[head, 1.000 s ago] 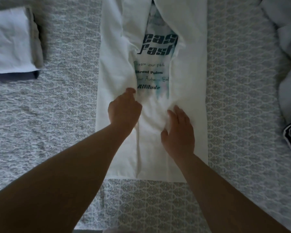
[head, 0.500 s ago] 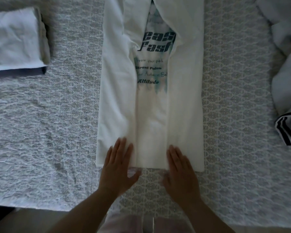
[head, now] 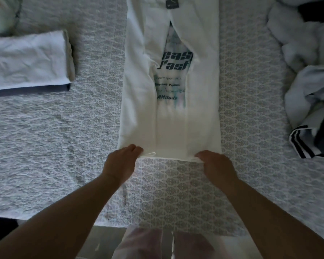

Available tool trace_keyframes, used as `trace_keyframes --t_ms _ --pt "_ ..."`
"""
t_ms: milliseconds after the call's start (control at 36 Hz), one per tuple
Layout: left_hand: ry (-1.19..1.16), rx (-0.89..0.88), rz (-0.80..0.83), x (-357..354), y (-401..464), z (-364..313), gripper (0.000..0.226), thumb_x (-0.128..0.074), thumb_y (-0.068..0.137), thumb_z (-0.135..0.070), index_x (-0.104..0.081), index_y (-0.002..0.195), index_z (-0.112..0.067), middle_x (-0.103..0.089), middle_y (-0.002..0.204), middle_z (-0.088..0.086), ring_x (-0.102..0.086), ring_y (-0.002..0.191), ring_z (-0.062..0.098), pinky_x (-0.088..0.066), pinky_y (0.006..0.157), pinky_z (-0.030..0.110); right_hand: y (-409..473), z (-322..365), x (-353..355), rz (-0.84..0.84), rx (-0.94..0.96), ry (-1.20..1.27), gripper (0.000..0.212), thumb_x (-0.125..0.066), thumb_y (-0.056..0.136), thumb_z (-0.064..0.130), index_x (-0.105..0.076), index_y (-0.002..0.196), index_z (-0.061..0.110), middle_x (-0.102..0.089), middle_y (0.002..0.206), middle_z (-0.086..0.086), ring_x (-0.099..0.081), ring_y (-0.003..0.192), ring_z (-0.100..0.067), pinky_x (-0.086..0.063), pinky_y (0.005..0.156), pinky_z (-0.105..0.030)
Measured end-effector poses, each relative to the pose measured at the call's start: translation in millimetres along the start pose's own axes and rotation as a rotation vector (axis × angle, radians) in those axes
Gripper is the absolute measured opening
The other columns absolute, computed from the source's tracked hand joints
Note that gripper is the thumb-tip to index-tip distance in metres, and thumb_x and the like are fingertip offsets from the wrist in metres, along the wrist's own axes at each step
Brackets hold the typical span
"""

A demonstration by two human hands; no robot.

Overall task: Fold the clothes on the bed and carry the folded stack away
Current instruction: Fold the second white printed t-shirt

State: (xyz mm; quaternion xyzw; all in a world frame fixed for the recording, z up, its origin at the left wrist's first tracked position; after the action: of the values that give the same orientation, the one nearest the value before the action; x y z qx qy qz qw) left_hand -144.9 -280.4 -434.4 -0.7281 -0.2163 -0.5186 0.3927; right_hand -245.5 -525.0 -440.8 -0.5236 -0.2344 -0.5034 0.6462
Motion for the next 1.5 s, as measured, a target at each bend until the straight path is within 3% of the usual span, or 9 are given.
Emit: trace_keyframes --t_ms 167,306,472,583,750,861,1028,1278,1500 --pt "0.105 -0.018 0.266 22 3 0 0.043 -0.042 0.093 -0.01 -0.052 0.13 -0.029 -0.063 0.119 -0.005 -0.062 0.105 0.018 -0.049 0.091 0.032 -6 5 21 0.121 -0.078 -0.058 0.04 -0.041 0.093 0.012 -0.057 0.127 0.026 -0.062 0.123 0.001 -0.057 0.112 -0.021 -0.043 0.091 -0.028" --pt "-0.019 0.147 0.478 29 -12 -6 0.047 -0.043 0.091 -0.008 -0.054 0.132 -0.03 -0.057 0.13 0.002 -0.055 0.116 0.023 -0.044 0.097 0.03 -29 15 18 0.308 -0.121 -0.054 0.04 -0.038 0.095 0.013 -0.054 0.13 0.024 -0.059 0.127 -0.005 -0.055 0.116 -0.024 -0.042 0.093 -0.029" --pt "-0.121 0.047 0.908 8 -49 -15 0.052 -0.033 0.094 -0.001 -0.044 0.142 -0.017 -0.04 0.147 0.007 -0.038 0.134 0.024 -0.032 0.108 0.03 -54 20 -6 0.766 -0.107 -0.139 0.043 -0.04 0.097 0.016 -0.042 0.139 0.011 -0.042 0.143 -0.012 -0.042 0.13 -0.025 -0.035 0.106 -0.03" --pt "-0.164 0.037 0.992 4 -60 -18 0.047 -0.035 0.089 0.004 -0.056 0.129 -0.01 -0.052 0.137 0.01 -0.047 0.125 0.025 -0.038 0.097 0.027 -56 21 -9 0.85 -0.1 -0.23 0.042 -0.04 0.095 0.016 -0.047 0.135 0.005 -0.047 0.139 -0.015 -0.048 0.126 -0.029 -0.041 0.104 -0.034" --pt "-0.128 0.049 0.92 13 -18 1 0.032 -0.047 0.095 -0.01 -0.058 0.125 -0.012 -0.057 0.129 0.008 -0.053 0.116 0.022 -0.036 0.084 0.023 -19 3 12 0.538 -0.001 -0.481 0.031 -0.043 0.091 0.013 -0.057 0.118 0.008 -0.058 0.121 -0.01 -0.058 0.109 -0.026 -0.044 0.089 -0.031" --pt "-0.037 0.108 0.726 24 28 20 0.037 -0.045 0.094 -0.01 -0.055 0.128 -0.021 -0.056 0.131 0.006 -0.052 0.119 0.023 -0.041 0.089 0.03 24 -9 30 0.3 0.029 -0.514 0.034 -0.034 0.092 0.013 -0.055 0.118 0.017 -0.059 0.118 -0.005 -0.057 0.107 -0.023 -0.041 0.087 -0.03" --pt "0.076 0.178 0.447 27 82 33 0.033 -0.045 0.091 -0.016 -0.055 0.116 -0.035 -0.06 0.118 0.003 -0.058 0.107 0.025 -0.039 0.074 0.03 75 -27 40 0.16 -0.057 -0.517 0.028 -0.036 0.093 0.015 -0.054 0.114 0.018 -0.06 0.108 -0.003 -0.054 0.103 -0.023 -0.037 0.085 -0.033" --pt "0.012 0.236 0.453 16 126 48 0.03 -0.048 0.092 -0.028 -0.057 0.119 -0.039 -0.059 0.121 -0.001 -0.056 0.11 0.022 -0.041 0.081 0.031 104 -47 31 0.117 -0.067 -0.546 0.029 -0.037 0.092 0.018 -0.053 0.117 0.021 -0.059 0.108 0.0 -0.052 0.104 -0.022 -0.035 0.086 -0.033" --pt "-0.144 0.268 0.545 19 129 68 0.035 -0.059 0.091 -0.033 -0.058 0.124 -0.023 -0.056 0.127 0.005 -0.05 0.114 0.024 -0.04 0.086 0.03 110 -50 51 -0.05 -0.279 -0.142 0.023 -0.05 0.089 0.017 -0.063 0.108 0.019 -0.064 0.1 -0.008 -0.057 0.094 -0.029 -0.038 0.074 -0.032"
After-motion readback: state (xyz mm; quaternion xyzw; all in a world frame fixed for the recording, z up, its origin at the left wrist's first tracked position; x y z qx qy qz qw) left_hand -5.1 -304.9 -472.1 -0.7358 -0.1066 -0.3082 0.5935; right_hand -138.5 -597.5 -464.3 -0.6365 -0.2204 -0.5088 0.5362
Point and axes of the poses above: each hand's wrist, its own y-axis towards the middle knuckle, its own x-axis out of the back of the hand, z = x × y, the point moved 3 cm from there along y, towards the middle knuckle
